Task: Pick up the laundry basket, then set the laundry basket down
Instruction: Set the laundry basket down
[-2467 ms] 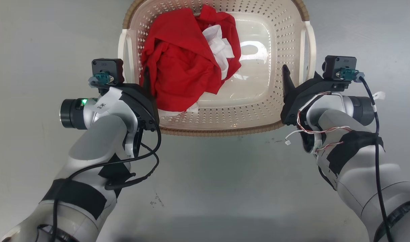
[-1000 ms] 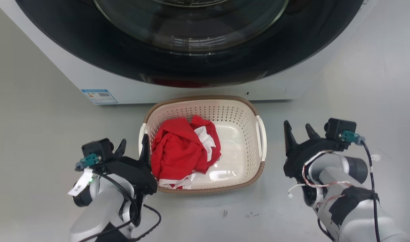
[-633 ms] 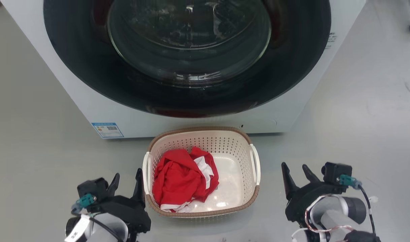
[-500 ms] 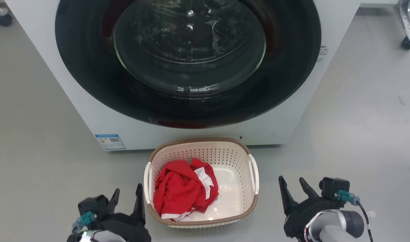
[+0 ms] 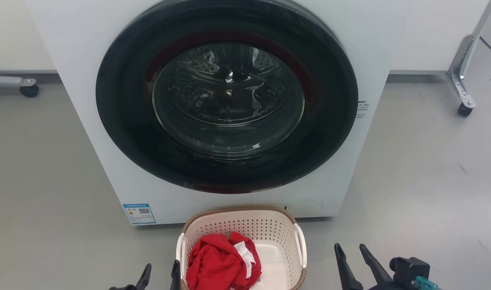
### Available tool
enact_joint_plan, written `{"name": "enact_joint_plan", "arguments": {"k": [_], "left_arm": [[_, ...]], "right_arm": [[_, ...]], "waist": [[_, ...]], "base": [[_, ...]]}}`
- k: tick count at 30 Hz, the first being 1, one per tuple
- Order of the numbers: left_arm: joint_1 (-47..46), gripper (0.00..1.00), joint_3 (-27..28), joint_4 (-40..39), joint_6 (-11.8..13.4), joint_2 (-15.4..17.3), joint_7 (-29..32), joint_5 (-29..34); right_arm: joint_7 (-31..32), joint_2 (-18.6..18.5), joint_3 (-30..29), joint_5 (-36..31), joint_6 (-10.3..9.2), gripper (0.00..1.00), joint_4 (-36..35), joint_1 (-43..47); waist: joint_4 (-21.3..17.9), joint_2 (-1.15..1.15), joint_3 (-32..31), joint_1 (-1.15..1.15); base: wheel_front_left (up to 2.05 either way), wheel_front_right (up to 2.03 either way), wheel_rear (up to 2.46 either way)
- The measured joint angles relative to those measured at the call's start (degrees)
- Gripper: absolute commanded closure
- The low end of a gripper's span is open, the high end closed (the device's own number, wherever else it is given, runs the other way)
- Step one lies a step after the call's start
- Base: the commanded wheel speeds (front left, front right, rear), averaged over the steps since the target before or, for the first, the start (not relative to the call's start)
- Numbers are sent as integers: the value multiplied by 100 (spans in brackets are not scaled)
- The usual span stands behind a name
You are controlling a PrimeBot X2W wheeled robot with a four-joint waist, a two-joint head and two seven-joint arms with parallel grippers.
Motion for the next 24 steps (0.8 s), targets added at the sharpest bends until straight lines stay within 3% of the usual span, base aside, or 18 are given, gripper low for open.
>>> {"name": "enact_joint_plan", "arguments": {"k": [13,24], "left_arm": [[630,0,367,-980,7,-29,0,514],[810,0,525,-1448,7,-88,0,829]], "right_arm": [[-1,137,-934,-1057,-15,0,-1003,949],[-1,365,-1382,-1737,-15,0,-1619,1360]], "waist": [[12,1,-190,1],[-5,1,-123,1]], "base": [[0,0,0],[0,0,0]]}}
